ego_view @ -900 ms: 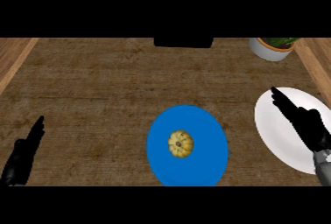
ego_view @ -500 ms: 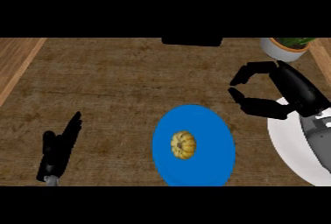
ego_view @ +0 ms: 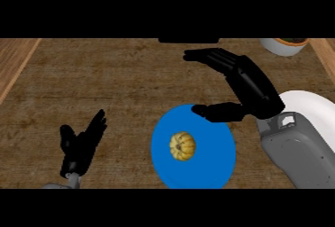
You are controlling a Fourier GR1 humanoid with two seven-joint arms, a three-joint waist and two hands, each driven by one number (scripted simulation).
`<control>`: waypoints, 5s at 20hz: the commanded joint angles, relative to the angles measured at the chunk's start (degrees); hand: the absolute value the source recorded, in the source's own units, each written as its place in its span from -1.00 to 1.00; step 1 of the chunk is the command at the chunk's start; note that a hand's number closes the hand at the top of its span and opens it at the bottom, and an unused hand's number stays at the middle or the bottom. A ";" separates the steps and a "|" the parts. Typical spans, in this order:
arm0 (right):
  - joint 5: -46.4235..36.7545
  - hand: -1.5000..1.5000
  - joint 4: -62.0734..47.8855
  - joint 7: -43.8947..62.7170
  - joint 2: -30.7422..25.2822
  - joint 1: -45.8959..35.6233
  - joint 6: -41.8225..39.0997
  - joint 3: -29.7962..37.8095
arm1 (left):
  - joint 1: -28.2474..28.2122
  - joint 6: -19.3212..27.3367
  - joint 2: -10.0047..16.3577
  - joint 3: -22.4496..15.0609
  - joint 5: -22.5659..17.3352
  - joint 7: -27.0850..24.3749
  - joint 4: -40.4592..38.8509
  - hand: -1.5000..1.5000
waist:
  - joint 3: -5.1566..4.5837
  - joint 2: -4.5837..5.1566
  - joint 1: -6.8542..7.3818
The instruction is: Pick the squash from the plate and place it in the plate
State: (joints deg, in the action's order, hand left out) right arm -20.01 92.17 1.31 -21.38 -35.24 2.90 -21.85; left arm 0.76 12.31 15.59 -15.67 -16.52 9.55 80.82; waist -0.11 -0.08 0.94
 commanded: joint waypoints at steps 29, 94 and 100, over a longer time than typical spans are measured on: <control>-29.35 -1.00 1.40 37.10 11.31 2.12 -31.83 -27.00 | -0.63 -1.07 -3.80 2.76 3.41 2.50 2.19 0.00 | 0.12 0.07 -0.66; -70.84 1.00 -0.36 74.67 21.36 15.18 27.54 -3.16 | -2.84 -9.08 -7.18 10.11 8.69 0.98 0.61 0.00 | 0.16 -0.27 -1.46; -71.32 1.00 5.04 70.18 21.36 23.16 36.73 2.83 | -3.26 -8.03 -7.74 10.63 8.48 2.17 0.60 0.00 | 0.21 -0.07 -1.84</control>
State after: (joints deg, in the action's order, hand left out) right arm -90.72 93.46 63.65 -0.44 -15.62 28.80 -21.63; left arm -2.19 4.36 7.42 -5.69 -7.86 11.58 81.89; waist 0.09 -0.19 -0.46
